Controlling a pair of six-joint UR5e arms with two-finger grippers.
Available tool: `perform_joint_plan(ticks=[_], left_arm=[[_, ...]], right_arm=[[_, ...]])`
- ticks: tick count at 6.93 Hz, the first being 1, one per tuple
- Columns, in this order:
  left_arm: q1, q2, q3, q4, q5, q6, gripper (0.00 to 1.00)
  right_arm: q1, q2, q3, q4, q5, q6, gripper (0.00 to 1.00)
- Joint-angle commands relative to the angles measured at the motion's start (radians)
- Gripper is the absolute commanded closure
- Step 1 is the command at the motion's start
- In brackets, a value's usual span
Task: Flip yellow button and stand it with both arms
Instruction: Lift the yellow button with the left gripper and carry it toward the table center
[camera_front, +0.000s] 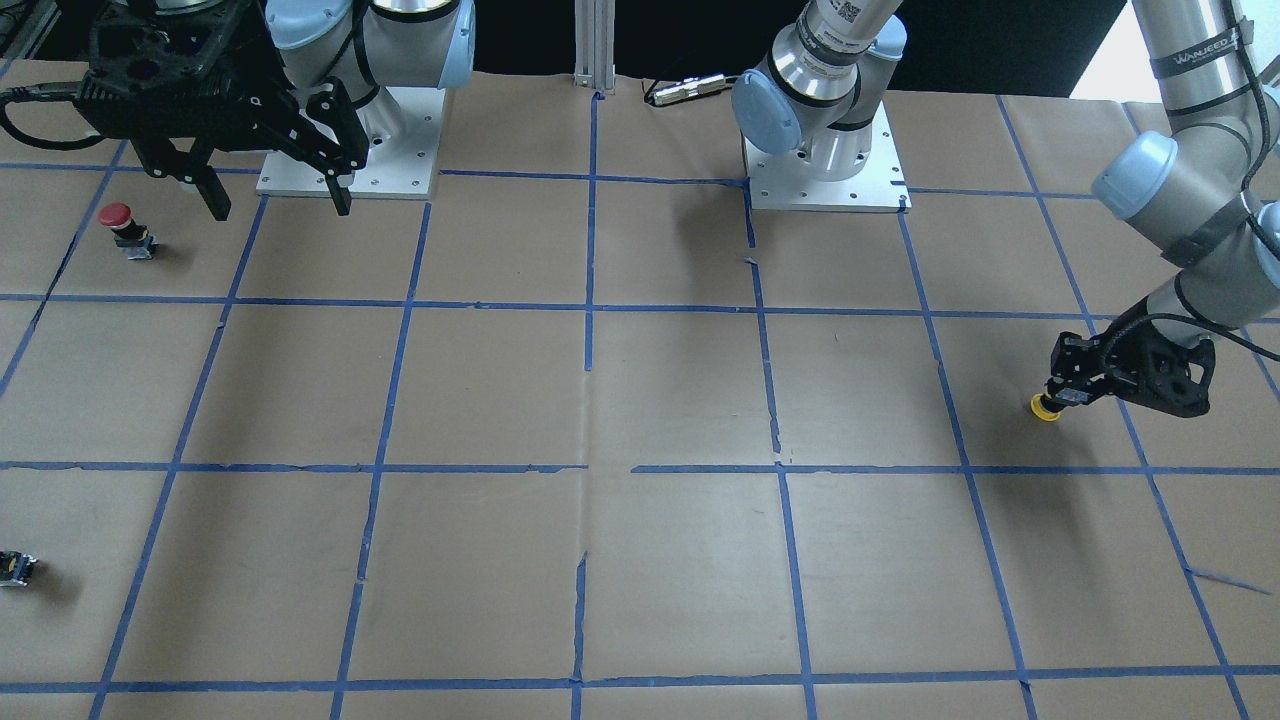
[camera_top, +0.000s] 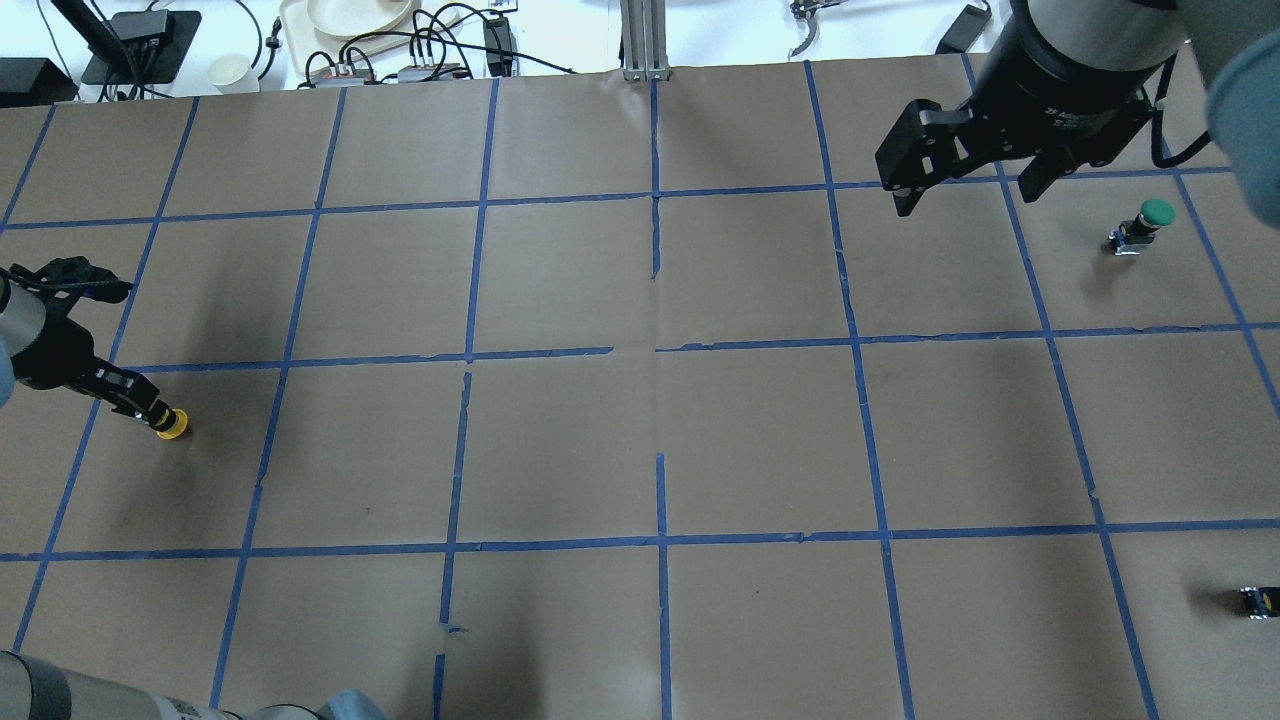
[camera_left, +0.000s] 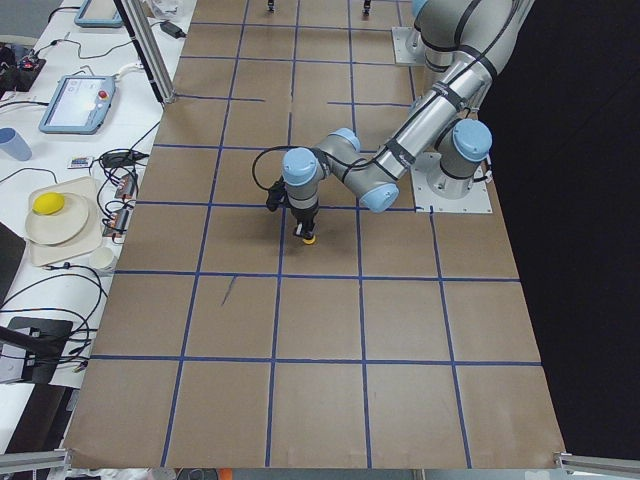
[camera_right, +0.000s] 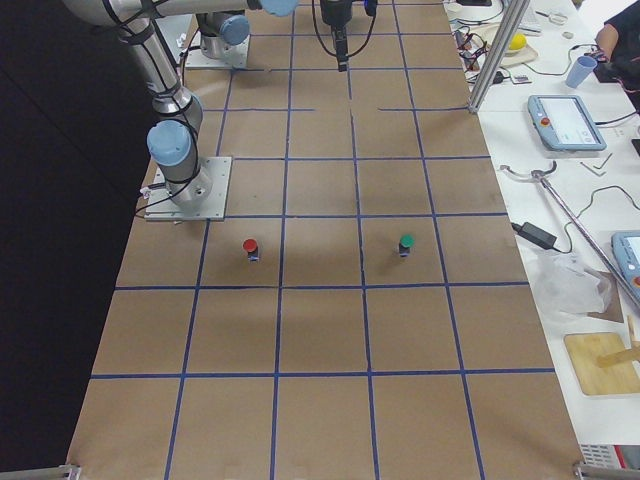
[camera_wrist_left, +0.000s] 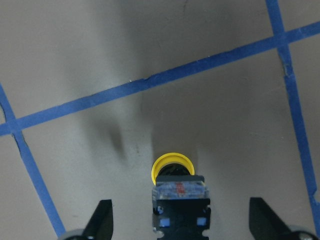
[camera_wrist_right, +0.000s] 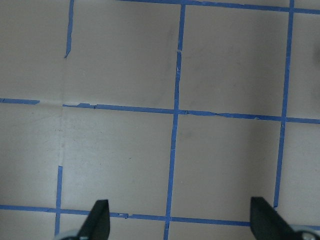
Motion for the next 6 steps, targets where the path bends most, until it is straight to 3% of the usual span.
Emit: perform_joint_plan(ticks=[1, 4, 6], left_arm=[[-0.04, 0.083, 0.013, -0.146, -0.076, -0.083, 0.91], [-0.26, 0.244, 0.063, -0.401, -0.28, -0.443, 0.91], [-0.38, 0.307, 0.103, -0.483, -0.564, -0.614, 0.91]], right_arm=[[0.0, 0.0, 0.0, 0.001, 0.0, 0.0, 0.0], [0.0, 0.0, 0.0, 0.002, 0.0, 0.0, 0.0], [0.0, 0.0, 0.0, 0.002, 0.0, 0.0, 0.0]])
